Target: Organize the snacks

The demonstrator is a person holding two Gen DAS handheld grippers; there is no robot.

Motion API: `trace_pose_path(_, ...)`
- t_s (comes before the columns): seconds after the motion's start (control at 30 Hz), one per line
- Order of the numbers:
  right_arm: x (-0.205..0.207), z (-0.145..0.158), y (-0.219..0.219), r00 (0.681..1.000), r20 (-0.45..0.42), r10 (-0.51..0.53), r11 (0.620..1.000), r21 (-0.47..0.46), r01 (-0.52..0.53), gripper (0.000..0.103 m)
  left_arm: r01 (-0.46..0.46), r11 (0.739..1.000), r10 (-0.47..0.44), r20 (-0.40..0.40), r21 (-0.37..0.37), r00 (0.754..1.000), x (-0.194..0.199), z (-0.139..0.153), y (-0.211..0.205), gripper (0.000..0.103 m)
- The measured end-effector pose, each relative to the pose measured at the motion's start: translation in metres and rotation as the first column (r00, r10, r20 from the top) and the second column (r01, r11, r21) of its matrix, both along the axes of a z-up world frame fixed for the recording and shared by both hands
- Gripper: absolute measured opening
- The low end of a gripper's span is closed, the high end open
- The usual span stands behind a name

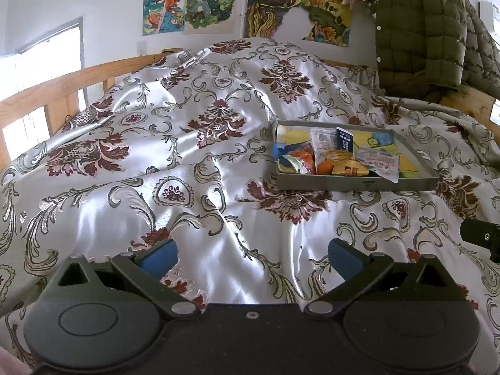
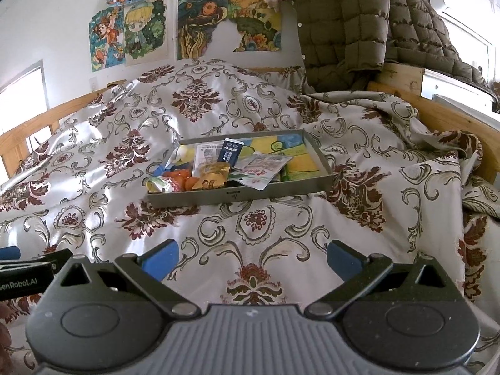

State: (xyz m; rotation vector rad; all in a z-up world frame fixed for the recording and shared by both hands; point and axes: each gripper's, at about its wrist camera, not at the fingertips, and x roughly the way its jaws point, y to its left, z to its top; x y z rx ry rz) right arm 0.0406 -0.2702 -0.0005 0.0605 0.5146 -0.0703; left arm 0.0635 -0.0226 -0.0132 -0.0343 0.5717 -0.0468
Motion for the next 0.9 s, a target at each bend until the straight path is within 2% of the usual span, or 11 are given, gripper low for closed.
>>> trace_pose_path(0.53,0.0001,-0.0004,-0.0001,1.0,-0.002,0.0,1.0,-0.001,0.0,0.103,0.0,1.0,0.0,0.001,0.002,1.0,-0.0003,0.0001,-0.0008,0.102)
trace_pose_path(0.73,0.0002,0.0,0.0,1.0,-0.004,0.0,1.0,-0.002,0.0,0.103,-0.006,1.0,0.005,-0.007,-0.028,1.0,-0.0018,0.0007,0.0042,0.102)
trace_pose_path(0.9,0.0004,0.0005,0.0003,1.0,-0.004,0.0,1.0,-0.002,0.0,0.103,-0.001,1.0,0.001,-0.019,-0.01,1.0,-0.0021,0.0,0.0023,0.102)
